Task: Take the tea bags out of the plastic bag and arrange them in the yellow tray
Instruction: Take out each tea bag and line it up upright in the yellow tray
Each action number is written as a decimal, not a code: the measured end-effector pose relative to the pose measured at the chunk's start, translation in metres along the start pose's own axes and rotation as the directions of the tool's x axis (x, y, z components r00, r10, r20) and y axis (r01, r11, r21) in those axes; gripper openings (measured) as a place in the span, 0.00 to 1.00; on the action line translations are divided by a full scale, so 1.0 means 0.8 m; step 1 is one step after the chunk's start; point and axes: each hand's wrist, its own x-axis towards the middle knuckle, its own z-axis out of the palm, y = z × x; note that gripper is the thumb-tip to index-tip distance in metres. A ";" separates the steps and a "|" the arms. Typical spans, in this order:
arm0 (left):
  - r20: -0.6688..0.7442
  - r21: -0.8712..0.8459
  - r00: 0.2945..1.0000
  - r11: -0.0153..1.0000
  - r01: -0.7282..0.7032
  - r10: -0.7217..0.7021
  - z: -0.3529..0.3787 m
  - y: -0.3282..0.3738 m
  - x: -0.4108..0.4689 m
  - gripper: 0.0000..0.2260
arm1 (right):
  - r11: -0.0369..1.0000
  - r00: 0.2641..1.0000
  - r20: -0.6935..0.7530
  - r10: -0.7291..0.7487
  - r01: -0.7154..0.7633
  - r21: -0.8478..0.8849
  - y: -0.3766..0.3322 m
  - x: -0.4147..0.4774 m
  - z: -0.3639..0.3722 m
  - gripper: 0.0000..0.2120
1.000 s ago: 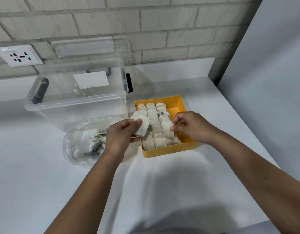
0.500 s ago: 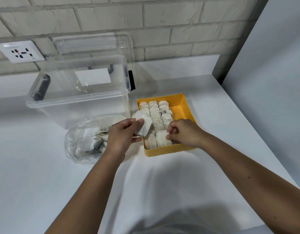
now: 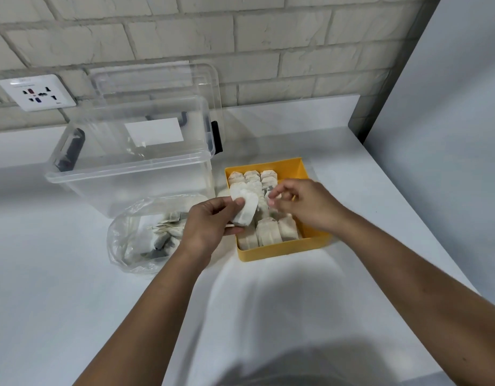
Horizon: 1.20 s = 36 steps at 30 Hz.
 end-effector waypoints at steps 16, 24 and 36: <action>0.057 0.387 0.979 0.899 -0.204 0.198 0.015 0.031 0.024 0.06 | 0.996 0.982 -0.171 -0.080 0.074 -0.046 -0.015 0.017 -0.054 0.05; 0.020 0.439 0.982 0.881 -0.176 0.187 0.011 0.020 0.034 0.06 | 0.807 0.980 -0.168 -0.108 -0.012 -0.590 0.027 0.054 -0.048 0.09; 0.021 0.421 0.991 0.898 -0.131 0.135 0.021 0.016 0.045 0.02 | 0.757 0.980 -0.199 -0.011 -0.122 -0.642 0.048 0.114 -0.026 0.09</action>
